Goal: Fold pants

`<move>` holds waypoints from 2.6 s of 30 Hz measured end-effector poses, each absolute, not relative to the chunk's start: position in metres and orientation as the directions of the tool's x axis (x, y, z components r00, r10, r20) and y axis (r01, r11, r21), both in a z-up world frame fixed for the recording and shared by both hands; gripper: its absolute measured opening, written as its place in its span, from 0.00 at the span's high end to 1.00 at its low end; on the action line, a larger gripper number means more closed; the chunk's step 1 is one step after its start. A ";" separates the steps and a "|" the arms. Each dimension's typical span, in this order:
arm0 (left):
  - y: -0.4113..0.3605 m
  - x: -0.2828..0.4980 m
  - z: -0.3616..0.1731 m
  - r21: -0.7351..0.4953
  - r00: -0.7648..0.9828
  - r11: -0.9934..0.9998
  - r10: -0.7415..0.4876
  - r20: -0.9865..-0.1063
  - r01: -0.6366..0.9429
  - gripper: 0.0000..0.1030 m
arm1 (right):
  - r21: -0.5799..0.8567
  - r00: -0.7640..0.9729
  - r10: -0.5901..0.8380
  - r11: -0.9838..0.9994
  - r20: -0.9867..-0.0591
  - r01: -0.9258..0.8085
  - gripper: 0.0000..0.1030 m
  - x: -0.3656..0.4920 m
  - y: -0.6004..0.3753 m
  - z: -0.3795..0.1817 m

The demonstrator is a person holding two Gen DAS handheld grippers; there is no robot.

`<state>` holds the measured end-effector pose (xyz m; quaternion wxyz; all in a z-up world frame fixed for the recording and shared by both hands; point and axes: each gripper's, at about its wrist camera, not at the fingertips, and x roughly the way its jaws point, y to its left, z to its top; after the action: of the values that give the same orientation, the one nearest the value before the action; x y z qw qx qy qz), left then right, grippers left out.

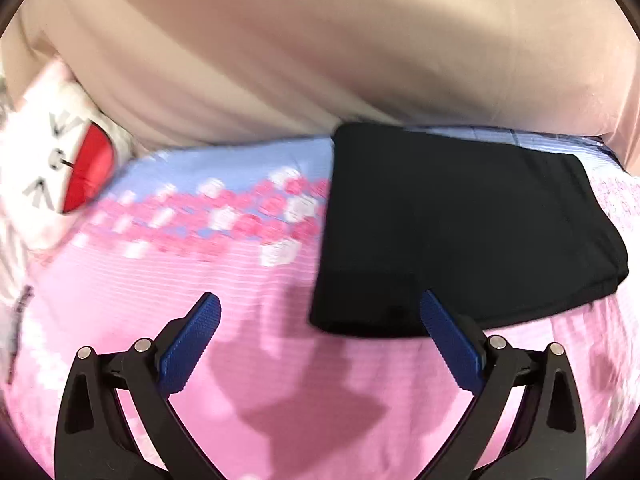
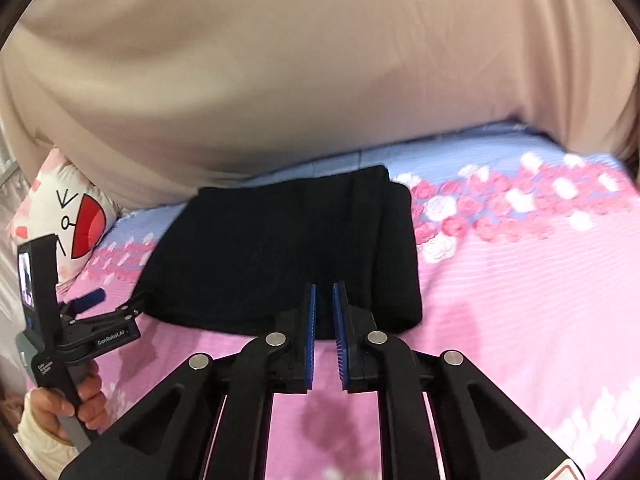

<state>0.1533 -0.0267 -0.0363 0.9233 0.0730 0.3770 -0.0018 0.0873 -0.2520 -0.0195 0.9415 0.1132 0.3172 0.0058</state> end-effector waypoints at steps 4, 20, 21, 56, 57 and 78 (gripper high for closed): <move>-0.023 0.128 -0.022 0.133 0.727 0.989 0.051 -0.684 0.056 0.05 | 0.204 0.799 0.059 0.976 -0.598 0.081 0.89 0.066 -0.242 -0.019; -0.010 0.054 -0.003 0.093 0.720 0.994 0.018 -0.694 0.065 0.05 | 0.158 0.780 0.018 0.982 -0.625 0.104 0.89 -0.001 -0.232 -0.031; -0.009 0.050 -0.002 0.099 0.724 0.993 0.024 -0.690 0.061 0.05 | 0.151 0.779 0.012 0.983 -0.627 0.106 0.89 -0.005 -0.230 -0.032; -0.027 0.008 0.000 0.099 0.743 0.988 -0.020 -0.669 0.116 0.05 | 0.111 0.798 -0.006 0.990 -0.602 0.091 0.67 -0.033 -0.194 -0.022; -0.028 0.009 -0.002 0.099 0.741 0.988 -0.021 -0.671 0.118 0.05 | 0.110 0.797 -0.007 0.990 -0.604 0.092 0.67 -0.033 -0.193 -0.022; -0.019 0.001 -0.002 0.086 0.736 0.989 -0.030 -0.676 0.120 0.05 | 0.080 0.813 -0.026 0.993 -0.581 0.089 0.55 -0.043 -0.176 -0.012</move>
<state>0.0007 -0.0190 -0.0024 0.9297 0.0620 0.3609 -0.0403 -0.0433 -0.1761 -0.0117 0.9508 0.0515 0.3039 -0.0303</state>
